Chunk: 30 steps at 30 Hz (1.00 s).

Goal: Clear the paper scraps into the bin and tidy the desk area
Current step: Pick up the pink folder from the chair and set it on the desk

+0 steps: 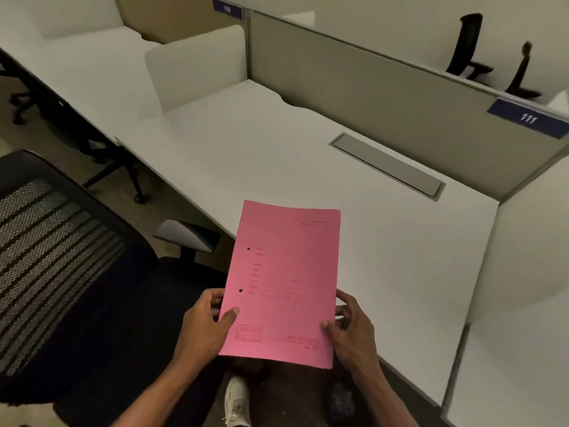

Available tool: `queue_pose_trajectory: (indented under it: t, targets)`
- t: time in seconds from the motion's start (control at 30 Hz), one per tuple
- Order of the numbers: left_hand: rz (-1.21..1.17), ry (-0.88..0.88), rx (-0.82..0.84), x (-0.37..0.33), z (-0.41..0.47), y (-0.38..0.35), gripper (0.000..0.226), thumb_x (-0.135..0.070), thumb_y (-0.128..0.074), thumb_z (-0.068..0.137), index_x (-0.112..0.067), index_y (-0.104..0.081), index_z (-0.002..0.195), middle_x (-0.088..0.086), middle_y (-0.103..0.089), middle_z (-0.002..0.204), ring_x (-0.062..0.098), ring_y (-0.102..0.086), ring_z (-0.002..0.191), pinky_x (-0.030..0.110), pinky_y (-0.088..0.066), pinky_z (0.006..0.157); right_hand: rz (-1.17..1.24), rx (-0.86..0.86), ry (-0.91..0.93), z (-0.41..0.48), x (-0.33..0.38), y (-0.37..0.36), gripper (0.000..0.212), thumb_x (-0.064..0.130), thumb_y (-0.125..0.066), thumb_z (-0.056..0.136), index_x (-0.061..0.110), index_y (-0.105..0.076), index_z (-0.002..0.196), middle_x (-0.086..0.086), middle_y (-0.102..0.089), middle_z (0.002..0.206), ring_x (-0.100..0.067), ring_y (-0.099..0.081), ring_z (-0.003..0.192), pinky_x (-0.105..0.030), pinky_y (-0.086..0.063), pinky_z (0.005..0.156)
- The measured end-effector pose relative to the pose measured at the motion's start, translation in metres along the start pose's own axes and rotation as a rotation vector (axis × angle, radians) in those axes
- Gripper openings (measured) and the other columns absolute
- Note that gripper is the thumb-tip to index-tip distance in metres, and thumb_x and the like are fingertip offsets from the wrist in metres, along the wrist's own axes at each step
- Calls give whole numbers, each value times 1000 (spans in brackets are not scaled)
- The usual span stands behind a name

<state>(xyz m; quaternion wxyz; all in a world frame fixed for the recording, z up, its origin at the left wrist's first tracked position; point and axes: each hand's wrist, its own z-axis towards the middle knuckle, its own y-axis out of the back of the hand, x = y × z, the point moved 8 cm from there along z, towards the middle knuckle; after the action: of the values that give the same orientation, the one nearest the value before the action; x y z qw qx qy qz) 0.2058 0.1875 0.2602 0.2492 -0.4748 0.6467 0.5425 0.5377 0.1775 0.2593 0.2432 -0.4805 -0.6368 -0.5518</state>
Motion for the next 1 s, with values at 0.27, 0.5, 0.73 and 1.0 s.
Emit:
queue_pose_trajectory:
  t: [0.27, 0.5, 0.73, 1.0]
  targets:
    - [40, -33, 70, -23, 91, 26, 36, -34, -77, 94, -36, -59, 124, -15, -71, 111, 5, -74, 94, 23, -62, 64, -16, -77, -1, 53, 40, -26, 59, 24, -76, 90, 47, -49, 137, 19, -71, 102, 7, -69, 90, -14, -57, 58]
    - [59, -61, 65, -59, 154, 24, 39, -31, -78, 94, -30, -57, 128, -20, -68, 102, 2, -72, 88, 16, -55, 59, -22, -101, 7, 102, 81, -30, 58, 19, -75, 92, 36, -51, 142, 16, -71, 103, -9, -72, 86, -13, -54, 58]
    - [84, -50, 65, -79, 214, 4, 40, -31, -75, 96, -24, -57, 131, -10, -71, 115, 8, -72, 95, 23, -59, 70, -34, -103, -4, 166, 93, -25, 60, 17, -74, 92, 35, -50, 144, 15, -72, 104, -9, -73, 86, -13, -51, 58]
    - [142, -10, 44, -115, 301, -29, 35, -34, -73, 98, -27, -58, 129, -10, -70, 118, 12, -72, 97, 39, -65, 79, 23, -72, -15, 270, 88, -20, 65, 11, -76, 88, 41, -52, 140, 14, -74, 99, 2, -70, 84, -18, -52, 63]
